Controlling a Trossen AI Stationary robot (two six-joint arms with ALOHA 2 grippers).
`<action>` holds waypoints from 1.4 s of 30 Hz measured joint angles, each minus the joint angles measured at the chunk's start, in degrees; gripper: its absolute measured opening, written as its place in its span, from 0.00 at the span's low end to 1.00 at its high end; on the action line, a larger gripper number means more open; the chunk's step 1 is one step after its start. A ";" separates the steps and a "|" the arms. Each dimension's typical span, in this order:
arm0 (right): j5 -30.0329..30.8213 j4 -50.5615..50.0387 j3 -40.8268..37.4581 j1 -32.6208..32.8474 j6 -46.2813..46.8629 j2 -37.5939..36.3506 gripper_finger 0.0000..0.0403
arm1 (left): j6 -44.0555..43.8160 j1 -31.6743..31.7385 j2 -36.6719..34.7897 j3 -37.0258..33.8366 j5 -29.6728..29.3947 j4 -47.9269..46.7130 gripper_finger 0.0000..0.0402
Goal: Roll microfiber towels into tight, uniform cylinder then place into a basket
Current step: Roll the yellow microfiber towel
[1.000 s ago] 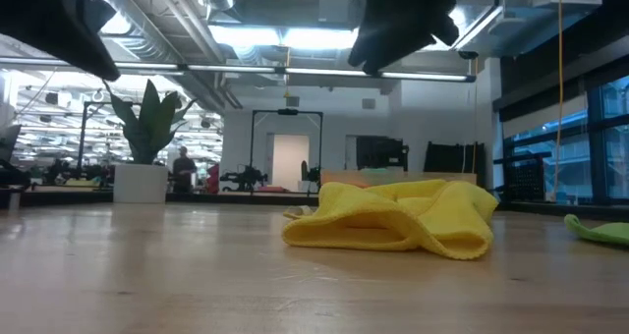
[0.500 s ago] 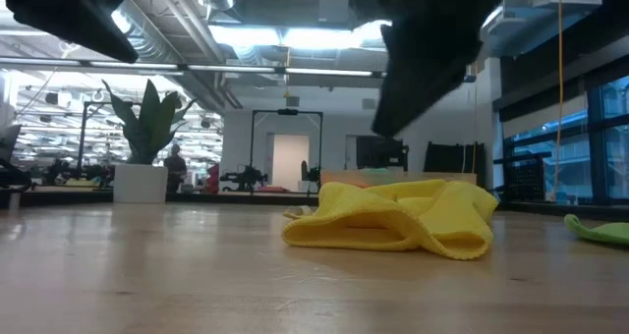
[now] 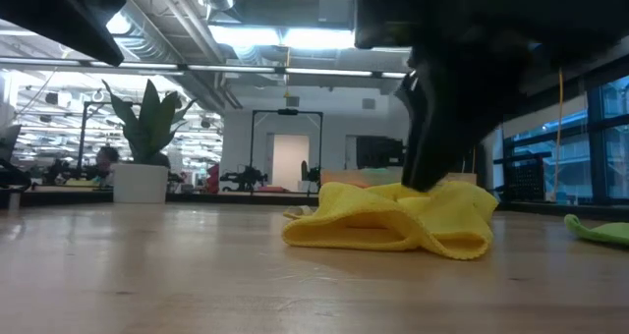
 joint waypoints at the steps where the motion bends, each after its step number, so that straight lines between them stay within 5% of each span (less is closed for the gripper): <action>1: -0.03 0.99 0.00 0.17 -2.85 0.49 0.36 | -0.02 0.00 0.00 0.00 0.00 0.00 0.01; 7: -0.02 2.93 0.00 -0.65 -9.89 1.75 0.36 | -3.40 -0.30 0.00 0.00 0.02 0.15 0.01; 23: -1.67 4.34 0.00 -1.87 -4.59 1.75 0.35 | -4.39 -3.24 0.00 0.00 0.02 0.13 0.01; 37: -4.39 4.27 0.00 -1.32 -5.36 1.75 0.03 | -4.39 -3.21 0.00 0.00 0.00 0.11 0.01; 42: -4.88 4.29 0.00 -1.28 -5.54 1.75 0.02 | -4.39 -3.21 0.00 0.00 0.00 0.11 0.01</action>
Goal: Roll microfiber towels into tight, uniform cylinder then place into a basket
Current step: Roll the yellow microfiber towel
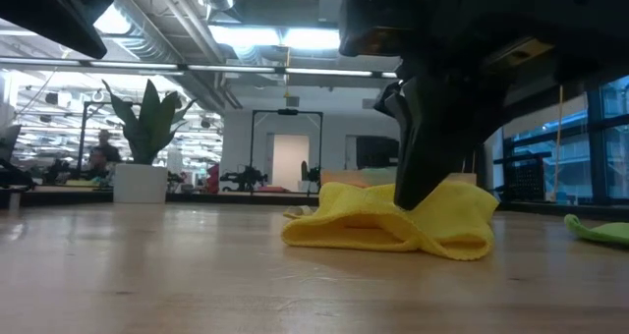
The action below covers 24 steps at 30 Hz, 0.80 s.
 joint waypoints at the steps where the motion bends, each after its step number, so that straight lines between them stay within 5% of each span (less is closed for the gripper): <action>1: 0.00 0.00 0.00 0.00 -0.02 0.00 0.02 | 0.00 0.00 0.00 0.00 0.00 0.00 0.01; 16: 4.56 -11.78 6.04 2.35 3.21 -1.00 0.01 | 0.02 0.02 0.00 0.00 -0.02 -0.04 0.01; 24: 7.87 -7.55 7.39 3.57 6.12 -1.03 0.06 | 0.02 0.02 0.00 0.00 -0.26 0.00 0.01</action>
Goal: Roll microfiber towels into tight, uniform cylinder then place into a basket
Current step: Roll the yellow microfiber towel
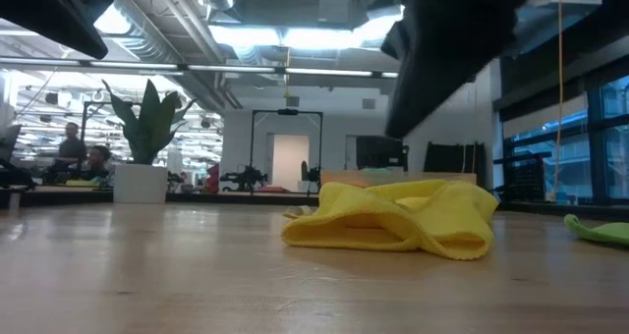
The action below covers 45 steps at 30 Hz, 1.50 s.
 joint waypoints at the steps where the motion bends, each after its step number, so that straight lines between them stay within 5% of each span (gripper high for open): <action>1: 0.02 0.20 0.00 -0.05 1.25 0.00 0.06 | 0.00 0.00 0.00 0.00 0.00 -0.02 0.01; 20: -0.53 -0.06 -0.14 -1.43 7.29 2.21 0.09 | 0.00 0.00 0.00 0.00 -0.02 -0.02 0.01; 34: -7.95 0.36 -0.13 -1.43 0.06 2.26 0.05 | 0.00 0.00 0.00 0.00 -0.02 -0.02 0.01; 45: -6.31 0.34 -0.13 -2.13 -2.45 2.26 0.25 | 0.00 -0.01 0.00 0.00 -0.01 -0.02 0.01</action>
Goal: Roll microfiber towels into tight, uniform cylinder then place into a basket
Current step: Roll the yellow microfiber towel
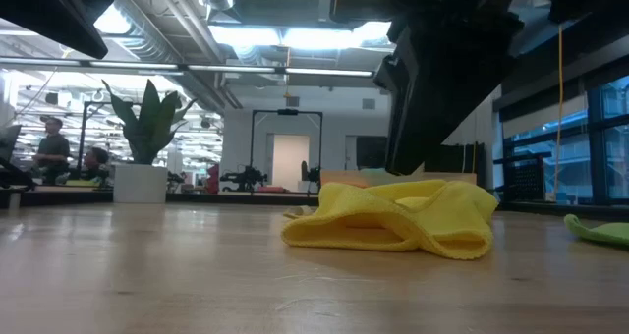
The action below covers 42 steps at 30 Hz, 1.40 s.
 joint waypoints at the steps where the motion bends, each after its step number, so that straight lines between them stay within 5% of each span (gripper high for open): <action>1: 1.09 -0.01 0.00 0.01 -1.11 0.00 0.27 | 0.00 0.01 0.00 0.00 0.01 0.00 0.01; 32: 1.37 5.39 -5.86 -2.24 -12.66 0.11 0.31 | -0.55 0.01 0.00 0.00 0.03 0.06 0.01; 42: -5.07 7.74 -8.03 -2.93 -12.48 0.09 0.19 | -1.79 0.00 0.00 0.00 0.06 0.07 0.01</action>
